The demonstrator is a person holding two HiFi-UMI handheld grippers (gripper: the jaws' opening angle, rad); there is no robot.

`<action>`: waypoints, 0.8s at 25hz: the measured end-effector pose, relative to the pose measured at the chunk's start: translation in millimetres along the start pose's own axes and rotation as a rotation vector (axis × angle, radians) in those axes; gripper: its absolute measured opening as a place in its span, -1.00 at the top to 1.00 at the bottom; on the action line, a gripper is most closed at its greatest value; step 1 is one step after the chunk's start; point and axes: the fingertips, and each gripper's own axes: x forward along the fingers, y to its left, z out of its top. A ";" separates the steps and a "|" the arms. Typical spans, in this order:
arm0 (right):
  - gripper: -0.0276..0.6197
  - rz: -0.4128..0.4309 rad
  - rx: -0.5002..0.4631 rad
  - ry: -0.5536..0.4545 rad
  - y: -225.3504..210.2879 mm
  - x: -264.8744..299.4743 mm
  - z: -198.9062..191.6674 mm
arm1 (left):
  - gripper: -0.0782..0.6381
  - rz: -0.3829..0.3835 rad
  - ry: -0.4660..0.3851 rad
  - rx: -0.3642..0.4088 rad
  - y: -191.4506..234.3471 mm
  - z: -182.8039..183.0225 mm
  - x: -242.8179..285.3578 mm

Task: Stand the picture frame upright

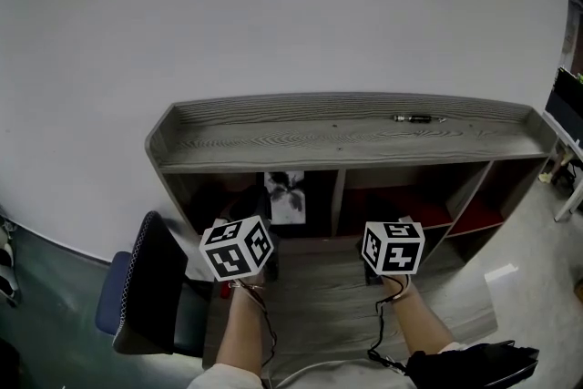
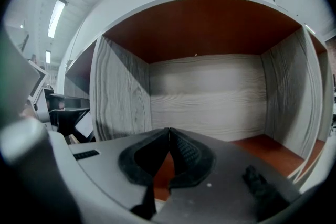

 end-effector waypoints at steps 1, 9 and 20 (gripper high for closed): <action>0.82 0.000 -0.002 0.001 -0.8 1.5 0.2 | 0.58 0.001 0.001 0.002 -0.1 -0.5 2.8; 0.82 -0.009 -0.006 0.003 -10.3 9.9 4.2 | 0.58 0.003 0.001 0.020 -1.0 -4.6 20.2; 0.82 -0.006 -0.005 0.010 -12.8 18.5 5.2 | 0.58 0.022 0.030 0.018 -0.8 -14.8 33.5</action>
